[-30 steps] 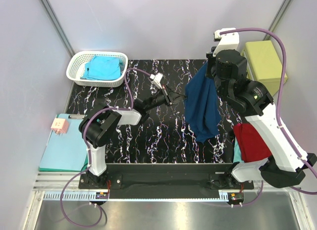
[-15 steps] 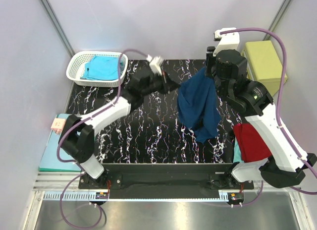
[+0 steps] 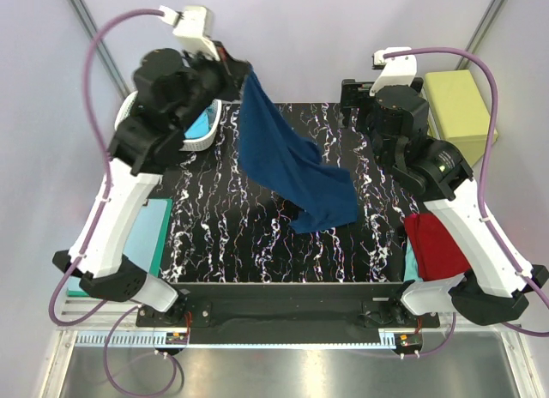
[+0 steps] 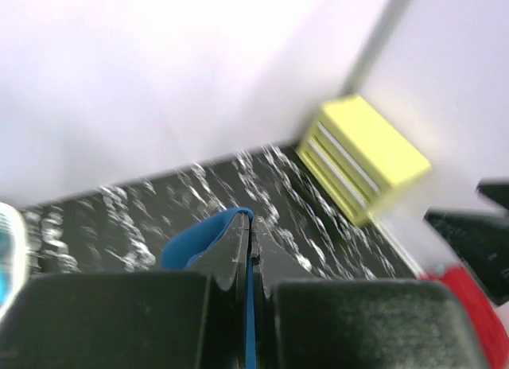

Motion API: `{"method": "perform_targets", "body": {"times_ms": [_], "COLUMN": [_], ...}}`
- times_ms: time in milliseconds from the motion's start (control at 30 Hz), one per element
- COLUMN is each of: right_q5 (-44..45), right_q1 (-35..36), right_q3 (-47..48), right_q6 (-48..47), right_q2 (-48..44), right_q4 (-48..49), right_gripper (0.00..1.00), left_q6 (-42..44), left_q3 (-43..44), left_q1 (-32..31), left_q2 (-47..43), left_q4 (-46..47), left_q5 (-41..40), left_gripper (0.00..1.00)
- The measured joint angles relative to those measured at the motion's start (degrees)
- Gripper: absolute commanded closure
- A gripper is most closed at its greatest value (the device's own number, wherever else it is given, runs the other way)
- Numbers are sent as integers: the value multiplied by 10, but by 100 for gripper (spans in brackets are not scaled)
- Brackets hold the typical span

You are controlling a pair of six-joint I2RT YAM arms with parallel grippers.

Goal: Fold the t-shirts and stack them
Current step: Flatten out the tshirt

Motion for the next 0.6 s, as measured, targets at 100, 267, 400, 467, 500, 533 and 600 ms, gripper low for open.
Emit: {"method": "perform_targets", "body": {"times_ms": [100, 267, 400, 467, 500, 533, 600], "right_q5": [-3, -5, -6, -15, -21, -28, -51], "right_q1": [0, 0, 0, 0, 0, 0, 1], "right_q3": [-2, -15, -44, -67, -82, -99, -142], "right_q6": [7, 17, 30, 46, 56, 66, 91], "right_q2": [0, -1, -4, -5, -6, -6, -8], "right_q4": [0, 0, 0, -2, -3, -5, -4], "right_gripper": [2, 2, 3, 4, 5, 7, 8], "left_q6": [5, -14, -26, -26, -25, -25, -23], "left_q3": [64, 148, 177, 191, 197, 202, 210], "left_q1": [4, 4, -2, -12, -17, -21, -27], "left_q2": [-4, 2, 3, 3, 3, 3, 2], "left_q4": [-26, -67, -100, -121, -129, -135, -145], "left_q5": [-31, -39, -43, -50, -54, -58, -65], "left_gripper": [100, 100, 100, 100, 100, 100, 100]}}
